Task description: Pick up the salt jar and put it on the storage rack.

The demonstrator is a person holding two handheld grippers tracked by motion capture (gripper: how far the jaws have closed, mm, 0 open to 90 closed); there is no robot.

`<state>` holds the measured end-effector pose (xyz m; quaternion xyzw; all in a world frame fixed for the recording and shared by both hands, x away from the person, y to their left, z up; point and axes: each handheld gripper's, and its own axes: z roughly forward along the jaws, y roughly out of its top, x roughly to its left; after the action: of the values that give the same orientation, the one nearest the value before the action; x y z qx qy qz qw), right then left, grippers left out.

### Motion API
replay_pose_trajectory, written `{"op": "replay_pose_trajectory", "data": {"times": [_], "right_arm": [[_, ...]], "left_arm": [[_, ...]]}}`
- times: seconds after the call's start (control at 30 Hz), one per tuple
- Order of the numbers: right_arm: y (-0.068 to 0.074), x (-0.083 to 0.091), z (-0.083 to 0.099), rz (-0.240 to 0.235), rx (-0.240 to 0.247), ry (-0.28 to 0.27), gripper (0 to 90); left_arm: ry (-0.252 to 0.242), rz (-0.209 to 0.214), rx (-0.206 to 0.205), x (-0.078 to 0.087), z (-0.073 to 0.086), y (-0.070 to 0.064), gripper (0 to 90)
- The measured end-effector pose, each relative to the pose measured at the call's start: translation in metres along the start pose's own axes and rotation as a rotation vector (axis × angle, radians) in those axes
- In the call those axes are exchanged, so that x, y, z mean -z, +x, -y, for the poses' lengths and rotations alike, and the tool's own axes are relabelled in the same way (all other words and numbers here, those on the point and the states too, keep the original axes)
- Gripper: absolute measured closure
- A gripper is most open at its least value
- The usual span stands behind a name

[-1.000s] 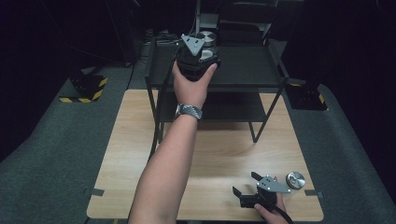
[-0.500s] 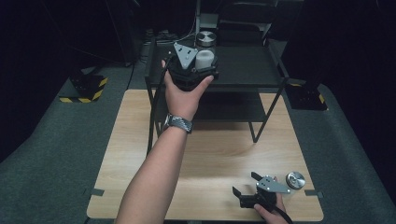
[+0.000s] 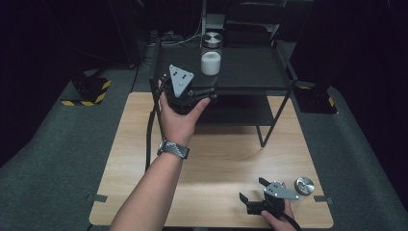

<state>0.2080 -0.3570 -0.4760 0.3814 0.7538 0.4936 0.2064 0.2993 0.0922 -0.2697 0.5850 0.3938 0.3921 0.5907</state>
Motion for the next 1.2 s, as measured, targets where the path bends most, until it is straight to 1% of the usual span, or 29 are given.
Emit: {"op": "replay_pose_trajectory", "data": {"times": [0.07, 0.13, 0.2, 0.23, 0.33, 0.43, 0.6, 0.73, 0.9, 1.07, 1.1, 1.2], "right_arm": [[0.000, 0.000, 0.000, 0.000, -0.001, 0.001, 0.2], [0.000, 0.000, 0.000, 0.001, -0.002, 0.001, 0.2], [0.000, 0.000, 0.000, 0.001, -0.002, 0.001, 0.3], [0.001, 0.000, 0.000, 0.001, -0.002, 0.002, 0.2], [0.001, 0.000, 0.000, -0.001, 0.001, 0.003, 0.3], [0.001, 0.000, 0.000, 0.001, 0.001, 0.003, 0.3], [0.002, 0.000, -0.001, -0.001, 0.006, 0.005, 0.3], [0.001, 0.000, 0.000, -0.001, 0.004, 0.003, 0.3], [0.002, 0.000, -0.001, -0.001, 0.010, 0.005, 0.3], [0.003, 0.000, -0.001, 0.000, 0.016, 0.005, 0.3], [0.003, 0.000, -0.001, 0.000, 0.016, 0.004, 0.2], [0.003, 0.000, 0.000, 0.000, 0.018, 0.004, 0.2]], "left_arm": [[-0.004, 0.007, 0.001, 0.006, 0.005, 0.001, 0.5], [0.006, -0.003, 0.002, 0.014, 0.008, 0.000, 0.4], [0.003, -0.009, -0.012, 0.021, 0.013, -0.001, 0.4], [0.000, -0.006, -0.013, 0.023, 0.016, 0.000, 0.4], [-0.012, -0.007, -0.002, 0.035, 0.027, 0.001, 0.4], [-0.011, -0.010, -0.003, 0.044, 0.038, 0.003, 0.4], [-0.006, -0.011, 0.009, 0.055, 0.056, 0.004, 0.4], [-0.003, -0.004, 0.023, 0.063, 0.071, 0.005, 0.4], [-0.006, 0.004, 0.032, 0.075, 0.088, 0.003, 0.4], [0.002, 0.011, 0.035, 0.085, 0.103, 0.001, 0.4], [0.012, 0.014, 0.024, 0.087, 0.107, 0.001, 0.4], [0.025, 0.018, 0.026, 0.091, 0.115, 0.000, 0.4]]}}
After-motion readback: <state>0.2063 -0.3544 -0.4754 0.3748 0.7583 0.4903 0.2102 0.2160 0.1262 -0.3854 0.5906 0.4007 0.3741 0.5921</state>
